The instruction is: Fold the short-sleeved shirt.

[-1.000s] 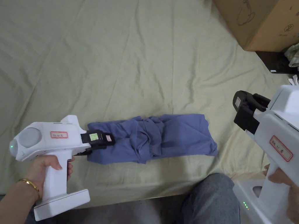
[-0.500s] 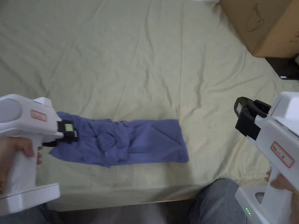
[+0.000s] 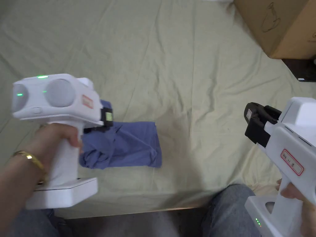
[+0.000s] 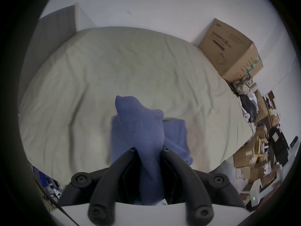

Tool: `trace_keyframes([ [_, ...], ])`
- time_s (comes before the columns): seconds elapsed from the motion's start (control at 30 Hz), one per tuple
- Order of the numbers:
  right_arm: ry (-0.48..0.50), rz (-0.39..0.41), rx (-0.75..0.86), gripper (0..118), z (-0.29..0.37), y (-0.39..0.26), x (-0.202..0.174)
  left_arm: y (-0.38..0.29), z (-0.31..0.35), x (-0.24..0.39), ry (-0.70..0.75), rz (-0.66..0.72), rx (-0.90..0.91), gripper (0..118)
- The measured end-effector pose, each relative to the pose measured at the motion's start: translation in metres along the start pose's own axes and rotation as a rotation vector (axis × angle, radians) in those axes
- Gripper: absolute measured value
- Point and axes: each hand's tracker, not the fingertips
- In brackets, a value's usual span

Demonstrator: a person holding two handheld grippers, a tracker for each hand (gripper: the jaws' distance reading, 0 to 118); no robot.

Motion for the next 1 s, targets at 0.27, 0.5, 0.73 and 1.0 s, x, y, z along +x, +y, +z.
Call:
trace_keyframes([
  [0.27,-0.062,-0.057,0.009,0,0.015,-0.008,0.025,-0.007,-0.105,0.072,-0.093,-0.06,-0.161,52],
  [0.5,-0.09,-0.072,-0.02,0,0.011,-0.017,0.037,-0.001,-0.089,0.066,-0.235,-0.056,-0.068,55],
  [0.73,-0.071,-0.062,-0.002,0,0.002,-0.013,0.03,0.002,-0.044,0.029,-0.168,0.038,0.212,0],
  [1.0,-0.051,-0.04,-0.031,0,0.0,-0.017,0.025,-0.058,-0.11,0.062,-0.152,-0.076,0.074,0],
])
